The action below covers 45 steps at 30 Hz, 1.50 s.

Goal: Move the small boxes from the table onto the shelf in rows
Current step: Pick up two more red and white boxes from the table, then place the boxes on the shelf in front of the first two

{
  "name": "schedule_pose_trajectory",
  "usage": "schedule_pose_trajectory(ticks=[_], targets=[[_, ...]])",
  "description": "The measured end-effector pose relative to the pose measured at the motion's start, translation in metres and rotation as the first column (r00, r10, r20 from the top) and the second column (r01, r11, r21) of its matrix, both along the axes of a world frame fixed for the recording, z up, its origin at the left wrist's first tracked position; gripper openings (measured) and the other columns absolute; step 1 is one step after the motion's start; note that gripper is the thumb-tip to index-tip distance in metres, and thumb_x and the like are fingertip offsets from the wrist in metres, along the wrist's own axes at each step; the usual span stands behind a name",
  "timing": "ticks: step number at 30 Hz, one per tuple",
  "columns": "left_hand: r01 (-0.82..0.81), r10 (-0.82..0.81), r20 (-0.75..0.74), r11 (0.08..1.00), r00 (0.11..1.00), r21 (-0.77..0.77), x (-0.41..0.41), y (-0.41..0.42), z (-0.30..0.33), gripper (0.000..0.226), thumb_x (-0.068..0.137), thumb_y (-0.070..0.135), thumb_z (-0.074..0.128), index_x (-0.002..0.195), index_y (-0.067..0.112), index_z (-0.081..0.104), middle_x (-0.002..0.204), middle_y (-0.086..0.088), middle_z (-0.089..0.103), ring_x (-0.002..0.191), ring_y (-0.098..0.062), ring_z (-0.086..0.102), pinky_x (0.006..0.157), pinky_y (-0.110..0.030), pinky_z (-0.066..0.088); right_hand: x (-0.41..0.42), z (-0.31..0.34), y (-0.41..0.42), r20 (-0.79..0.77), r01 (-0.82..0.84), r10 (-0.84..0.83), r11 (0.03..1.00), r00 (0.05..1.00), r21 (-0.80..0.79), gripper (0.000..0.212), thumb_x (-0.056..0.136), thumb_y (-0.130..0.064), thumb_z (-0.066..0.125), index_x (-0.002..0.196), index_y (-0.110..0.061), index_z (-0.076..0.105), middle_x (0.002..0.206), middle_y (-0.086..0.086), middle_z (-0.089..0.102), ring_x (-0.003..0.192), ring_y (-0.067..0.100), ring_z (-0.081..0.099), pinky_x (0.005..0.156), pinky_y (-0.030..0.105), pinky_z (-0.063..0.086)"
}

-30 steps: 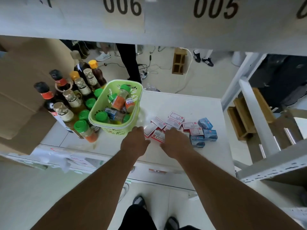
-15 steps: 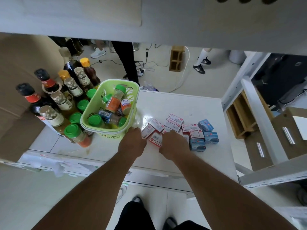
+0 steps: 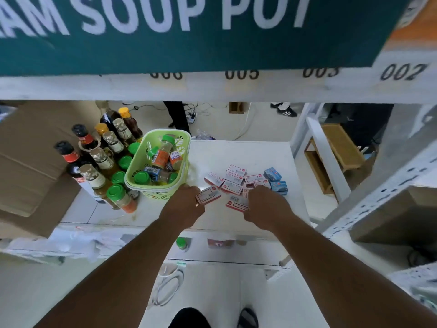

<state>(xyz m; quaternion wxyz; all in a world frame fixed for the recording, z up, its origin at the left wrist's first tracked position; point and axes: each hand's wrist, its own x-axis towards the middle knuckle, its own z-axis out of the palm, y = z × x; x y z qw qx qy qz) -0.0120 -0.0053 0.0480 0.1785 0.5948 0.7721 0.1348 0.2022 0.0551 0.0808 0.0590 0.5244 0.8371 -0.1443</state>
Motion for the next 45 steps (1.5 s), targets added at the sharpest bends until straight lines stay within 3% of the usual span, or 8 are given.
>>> schedule_pose_trajectory(ticks=[11,14,20,26,31,37,40,45], targets=[[0.381,-0.388,0.062,0.919,0.920,0.096,0.026,-0.031,0.054,0.038,0.078,0.028,0.066,0.114,0.015,0.067,0.100,0.000,0.053,0.081,-0.007,0.061,0.069,-0.006,0.040,0.070,0.063,-0.107,-0.016,0.244,-0.244,0.967,0.970,0.073,0.040,0.086,-0.038,0.069,0.119,-0.015,0.062,0.112,0.005,0.057,0.104,0.022,0.060,0.079,0.031,0.048],[0.466,-0.476,0.083,0.877,0.876,0.116,0.047,-0.044,0.068,0.049,0.075,0.032,0.065,0.121,0.014,0.065,0.109,-0.005,0.055,0.094,-0.019,0.065,0.086,-0.030,0.054,0.093,0.081,-0.145,-0.027,0.346,-0.345,0.936,0.938,0.068,0.037,0.085,-0.036,0.073,0.116,-0.017,0.065,0.110,0.003,0.060,0.100,0.020,0.062,0.083,0.032,0.056],[0.624,-0.641,0.052,0.760,0.766,0.181,0.111,-0.076,0.108,0.047,0.083,0.030,0.068,0.128,0.017,0.061,0.118,-0.002,0.056,0.101,-0.018,0.063,0.091,-0.039,0.054,0.150,0.109,-0.213,-0.032,0.517,-0.517,0.852,0.856,0.082,0.031,0.083,-0.038,0.076,0.110,-0.022,0.070,0.097,-0.004,0.067,0.079,0.012,0.064,0.069,0.027,0.055],[0.756,-0.777,0.075,0.626,0.625,0.191,0.189,-0.105,0.135,0.036,0.084,0.030,0.069,0.120,0.028,0.065,0.103,0.008,0.054,0.096,-0.011,0.065,0.083,-0.034,0.057,0.211,0.130,-0.281,-0.054,0.685,-0.684,0.720,0.728,0.108,0.030,0.079,-0.034,0.077,0.105,-0.021,0.072,0.095,-0.001,0.066,0.081,0.017,0.064,0.074,0.032,0.056],[0.851,-0.871,0.037,0.486,0.489,0.199,0.272,-0.133,0.151,0.038,0.088,0.030,0.068,0.126,0.032,0.061,0.118,0.008,0.057,0.105,-0.016,0.064,0.086,-0.032,0.057,0.266,0.152,-0.343,-0.046,0.772,-0.775,0.619,0.630,0.145,0.027,0.081,-0.031,0.072,0.105,-0.020,0.070,0.098,0.000,0.064,0.078,0.018,0.061,0.063,0.029,0.050],[0.917,-0.944,0.017,0.325,0.331,0.230,0.372,-0.157,0.189,0.026,0.087,0.033,0.068,0.112,0.041,0.065,0.103,0.013,0.056,0.088,-0.008,0.064,0.076,-0.032,0.057,0.343,0.184,-0.402,-0.085,0.857,-0.860,0.482,0.503,0.184,0.024,0.077,-0.033,0.074,0.100,-0.027,0.070,0.095,-0.004,0.060,0.082,0.017,0.063,0.065,0.029,0.051],[0.928,-0.958,0.035,0.283,0.283,0.243,0.423,-0.166,0.212,0.033,0.086,0.031,0.071,0.117,0.038,0.065,0.095,0.019,0.055,0.083,0.001,0.061,0.066,-0.018,0.048,0.384,0.206,-0.429,-0.052,0.845,-0.865,0.473,0.500,0.251,0.027,0.079,-0.037,0.072,0.104,-0.026,0.070,0.099,-0.003,0.059,0.087,0.016,0.058,0.069,0.030,0.048],[0.947,-0.980,-0.049,0.172,0.192,0.271,0.499,-0.179,0.252,0.043,0.084,0.039,0.070,0.125,0.032,0.062,0.102,0.017,0.056,0.083,0.001,0.060,0.074,-0.018,0.050,0.451,0.241,-0.465,-0.110,0.873,-0.894,0.388,0.435,0.295,0.026,0.077,-0.039,0.074,0.099,-0.026,0.071,0.097,-0.005,0.060,0.083,0.017,0.060,0.073,0.035,0.054]])
